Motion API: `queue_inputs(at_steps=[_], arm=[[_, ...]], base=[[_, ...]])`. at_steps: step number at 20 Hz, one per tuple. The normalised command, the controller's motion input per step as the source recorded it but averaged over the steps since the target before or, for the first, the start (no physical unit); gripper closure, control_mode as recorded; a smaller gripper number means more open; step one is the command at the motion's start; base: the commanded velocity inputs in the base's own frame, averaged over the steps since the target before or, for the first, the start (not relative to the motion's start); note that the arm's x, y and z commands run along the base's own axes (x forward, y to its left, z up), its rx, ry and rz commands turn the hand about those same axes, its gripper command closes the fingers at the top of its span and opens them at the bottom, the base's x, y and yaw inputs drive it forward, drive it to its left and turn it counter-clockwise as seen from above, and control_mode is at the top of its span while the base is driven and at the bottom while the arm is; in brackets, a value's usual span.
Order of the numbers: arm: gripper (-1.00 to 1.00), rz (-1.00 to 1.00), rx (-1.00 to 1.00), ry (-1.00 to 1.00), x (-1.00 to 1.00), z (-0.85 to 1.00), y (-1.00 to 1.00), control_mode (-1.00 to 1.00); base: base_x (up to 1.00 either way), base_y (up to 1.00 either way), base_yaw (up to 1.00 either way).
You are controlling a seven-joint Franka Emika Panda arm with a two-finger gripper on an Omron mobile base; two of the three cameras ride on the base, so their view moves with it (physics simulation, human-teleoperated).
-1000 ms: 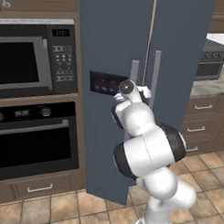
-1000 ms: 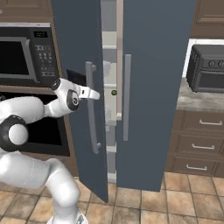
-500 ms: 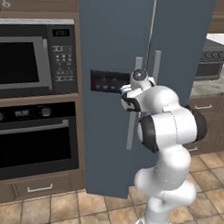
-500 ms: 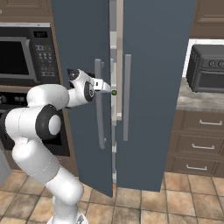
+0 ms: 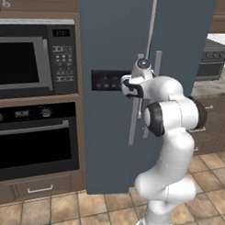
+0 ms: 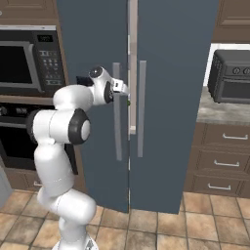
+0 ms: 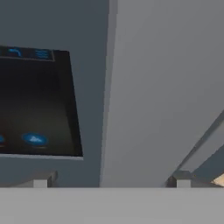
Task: Store the hot dog in the freezer for long-term storage. Close the freezer door after placing the cooked food.
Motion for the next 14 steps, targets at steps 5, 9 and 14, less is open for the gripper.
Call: queue_inputs(at_steps=[5, 9, 14], arm=[[-1.0, 0.12, 0.12, -0.09, 0.46, 0.0, -0.11, -1.0], [-1.0, 0.14, 0.1, 0.0, 0.77, 0.0, -0.37, -1.0], [-1.0, 0.1, 0.02, 0.11, 0.76, 0.0, -0.28, -1.0]], base=[[0.0, 0.0, 0.0], [0.0, 0.0, 0.0], [0.0, 0.0, 0.0]])
